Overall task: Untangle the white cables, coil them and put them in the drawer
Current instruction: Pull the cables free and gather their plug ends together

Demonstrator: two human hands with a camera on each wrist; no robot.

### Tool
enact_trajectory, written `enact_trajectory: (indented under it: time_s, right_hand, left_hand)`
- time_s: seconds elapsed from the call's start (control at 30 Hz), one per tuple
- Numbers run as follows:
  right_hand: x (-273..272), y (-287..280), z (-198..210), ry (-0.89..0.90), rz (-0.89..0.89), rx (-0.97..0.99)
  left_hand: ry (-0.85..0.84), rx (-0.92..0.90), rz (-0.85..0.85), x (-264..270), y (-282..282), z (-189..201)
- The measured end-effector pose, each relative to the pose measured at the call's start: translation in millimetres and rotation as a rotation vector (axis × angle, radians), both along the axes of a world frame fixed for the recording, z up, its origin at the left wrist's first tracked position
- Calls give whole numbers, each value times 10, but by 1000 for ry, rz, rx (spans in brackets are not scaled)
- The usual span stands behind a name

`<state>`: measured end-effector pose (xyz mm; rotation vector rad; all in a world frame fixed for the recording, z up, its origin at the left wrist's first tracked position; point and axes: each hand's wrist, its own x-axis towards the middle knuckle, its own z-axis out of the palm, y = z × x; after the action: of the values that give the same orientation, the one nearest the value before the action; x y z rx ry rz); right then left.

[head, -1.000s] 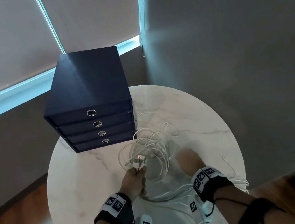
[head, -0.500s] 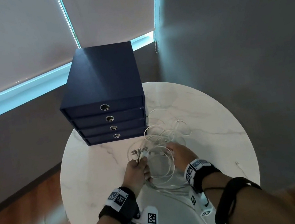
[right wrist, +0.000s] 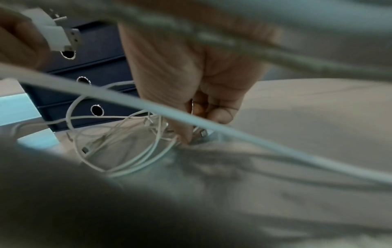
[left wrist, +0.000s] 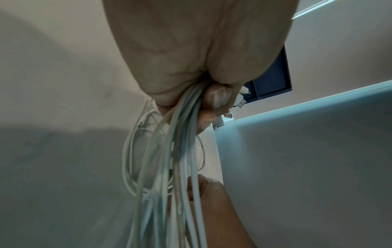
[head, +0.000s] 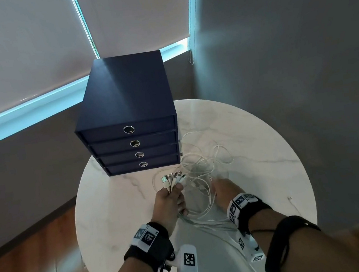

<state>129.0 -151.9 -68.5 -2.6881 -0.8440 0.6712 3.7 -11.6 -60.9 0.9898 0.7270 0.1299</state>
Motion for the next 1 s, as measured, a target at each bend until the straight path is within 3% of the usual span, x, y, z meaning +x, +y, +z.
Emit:
enact_trajectory:
  time_s: [0.23,0.47,0.63,0.77,0.87,1.0]
  right_hand:
    - [291,-124,609,-10,123,87]
    - [569,-252,1476,-6,202,-212]
    - [503,-264,1864,107,114,75]
    - [472,-239,1892,-141,114,61]
    - [490,-244,1844,-173,9,193]
    - [295,-169,1736,-40,-54,448]
  left_hand:
    - [-55,-67,60,124,-38,211]
    - [-126,-148,79,211,-106,299]
    - [-121,-158,58,263,-143,383]
    - [-124,-179,31,262,-165,418]
    - [-135,-192,18,246,-178,445]
    - [-153,-240,36,231,-183,462]
